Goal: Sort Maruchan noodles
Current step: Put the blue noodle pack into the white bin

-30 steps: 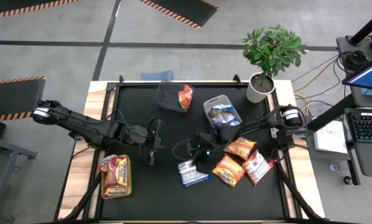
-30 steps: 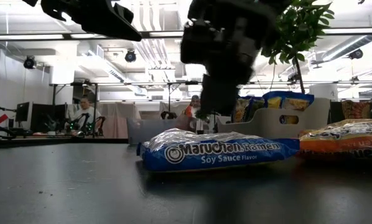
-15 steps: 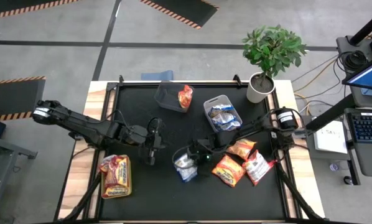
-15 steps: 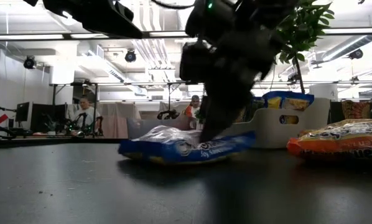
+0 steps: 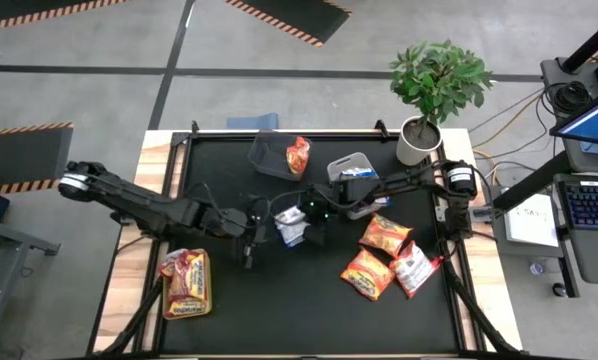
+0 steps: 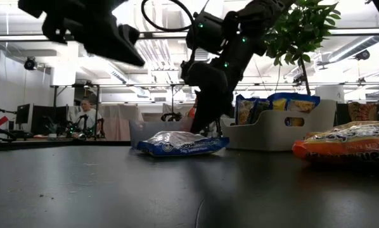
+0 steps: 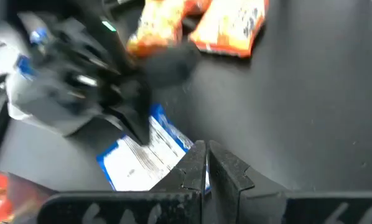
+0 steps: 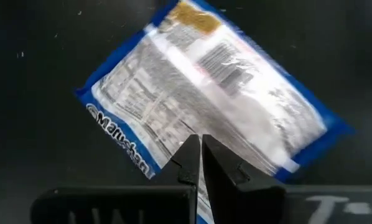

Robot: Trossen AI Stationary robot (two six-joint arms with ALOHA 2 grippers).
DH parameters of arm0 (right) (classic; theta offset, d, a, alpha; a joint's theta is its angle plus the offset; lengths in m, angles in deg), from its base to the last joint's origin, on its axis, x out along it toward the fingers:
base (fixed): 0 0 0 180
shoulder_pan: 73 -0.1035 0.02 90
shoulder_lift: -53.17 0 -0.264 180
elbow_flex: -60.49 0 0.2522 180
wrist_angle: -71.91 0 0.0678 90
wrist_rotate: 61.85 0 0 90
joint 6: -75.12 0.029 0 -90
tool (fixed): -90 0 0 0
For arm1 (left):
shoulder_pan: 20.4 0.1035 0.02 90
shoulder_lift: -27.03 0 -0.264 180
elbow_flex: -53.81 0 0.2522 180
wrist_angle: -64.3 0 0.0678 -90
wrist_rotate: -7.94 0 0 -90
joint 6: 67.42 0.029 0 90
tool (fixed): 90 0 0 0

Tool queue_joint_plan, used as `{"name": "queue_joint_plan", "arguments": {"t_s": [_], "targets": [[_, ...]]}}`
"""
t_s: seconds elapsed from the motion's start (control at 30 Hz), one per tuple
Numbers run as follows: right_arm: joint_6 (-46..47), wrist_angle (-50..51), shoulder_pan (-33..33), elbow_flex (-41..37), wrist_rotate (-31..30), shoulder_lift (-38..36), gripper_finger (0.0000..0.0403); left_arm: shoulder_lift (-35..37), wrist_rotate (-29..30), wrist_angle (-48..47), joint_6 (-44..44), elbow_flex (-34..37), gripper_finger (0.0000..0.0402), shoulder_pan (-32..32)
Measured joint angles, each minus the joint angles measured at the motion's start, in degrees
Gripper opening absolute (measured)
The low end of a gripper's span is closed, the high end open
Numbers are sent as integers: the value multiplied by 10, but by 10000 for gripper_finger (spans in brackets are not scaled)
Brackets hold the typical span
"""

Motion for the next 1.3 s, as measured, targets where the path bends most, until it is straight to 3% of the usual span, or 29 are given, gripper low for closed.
{"name": "queue_joint_plan", "arguments": {"t_s": [0.23,0.37,0.57,0.7,0.9,1.07,1.3], "targets": [[57,118,1,52,2,-10,9,-78,0,67,11,9,0,6],[113,144,1,64,2,-10,9,-120,-4,102,26,9,0,19],[125,187,6,68,11,-14,26,-158,-33,129,28,10,0,53],[138,191,11,67,25,-14,74,-177,-45,130,28,12,0,71],[153,181,18,67,15,-14,177,-179,-46,118,34,30,0,98],[180,160,20,67,10,-12,252,-180,-66,163,34,63,0,120],[193,154,24,67,-13,-11,316,-180,-89,237,31,110,0,140]]}}
